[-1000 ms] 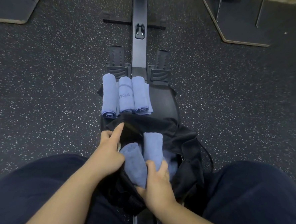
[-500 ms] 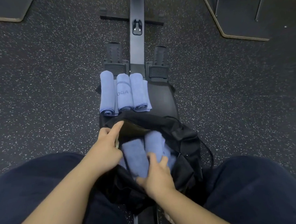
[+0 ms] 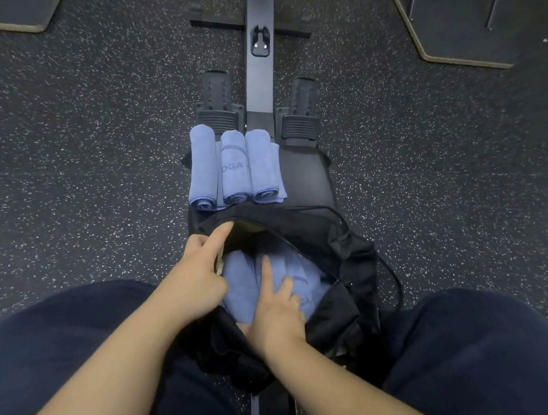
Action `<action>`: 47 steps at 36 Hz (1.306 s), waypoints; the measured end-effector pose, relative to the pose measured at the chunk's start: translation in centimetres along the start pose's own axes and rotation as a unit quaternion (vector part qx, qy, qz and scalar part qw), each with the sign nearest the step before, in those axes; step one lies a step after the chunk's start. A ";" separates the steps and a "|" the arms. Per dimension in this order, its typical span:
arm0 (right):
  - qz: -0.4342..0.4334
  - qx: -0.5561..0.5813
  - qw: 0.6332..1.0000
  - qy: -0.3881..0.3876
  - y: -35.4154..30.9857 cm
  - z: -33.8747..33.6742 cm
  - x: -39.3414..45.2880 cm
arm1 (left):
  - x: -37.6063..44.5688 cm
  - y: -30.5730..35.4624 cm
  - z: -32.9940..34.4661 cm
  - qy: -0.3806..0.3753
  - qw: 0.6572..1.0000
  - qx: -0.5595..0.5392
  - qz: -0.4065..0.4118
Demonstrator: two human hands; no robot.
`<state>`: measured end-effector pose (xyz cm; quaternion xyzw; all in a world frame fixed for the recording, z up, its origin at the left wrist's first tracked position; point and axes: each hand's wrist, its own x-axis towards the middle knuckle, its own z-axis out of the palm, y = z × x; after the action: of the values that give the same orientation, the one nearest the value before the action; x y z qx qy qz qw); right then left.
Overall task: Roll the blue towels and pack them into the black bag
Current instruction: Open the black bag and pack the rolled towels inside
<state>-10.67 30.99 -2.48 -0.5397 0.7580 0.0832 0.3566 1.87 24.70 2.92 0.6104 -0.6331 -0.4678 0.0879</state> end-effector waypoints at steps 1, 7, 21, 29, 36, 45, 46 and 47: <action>-0.002 0.011 1.000 0.000 0.2 0.0 0.0 | 0.0 0.0 0.0 0.001 1.000 -0.002 0.000; 0.003 0.068 0.997 0.022 0.9 -0.3 0.1 | 0.1 -0.1 0.2 0.005 1.000 0.004 0.001; 0.056 0.041 0.996 0.055 -0.2 -0.5 2.7 | 0.3 -0.3 0.4 -0.006 1.000 0.004 0.014; 0.003 0.046 0.992 0.115 1.9 0.5 1.9 | 0.4 -0.4 0.5 -0.012 1.000 -0.003 0.011; -0.094 0.141 0.984 0.053 3.1 0.4 0.7 | 0.4 -0.5 0.5 -0.010 1.000 -0.001 0.010; -0.139 0.044 0.989 0.005 3.0 -0.5 1.2 | 0.2 -0.7 -0.1 0.021 0.999 0.017 -0.017; -0.146 0.040 0.988 0.019 3.3 -0.8 1.2 | 0.1 -0.8 -0.2 0.024 0.999 0.014 -0.017; -0.155 0.033 0.987 0.042 3.7 -1.0 1.1 | 0.0 -0.8 -0.3 0.027 0.999 0.012 -0.019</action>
<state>-14.57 31.11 -3.40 -0.6416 0.6820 -0.0205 0.3504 2.59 24.69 2.55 0.6358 -0.6240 -0.4455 0.0885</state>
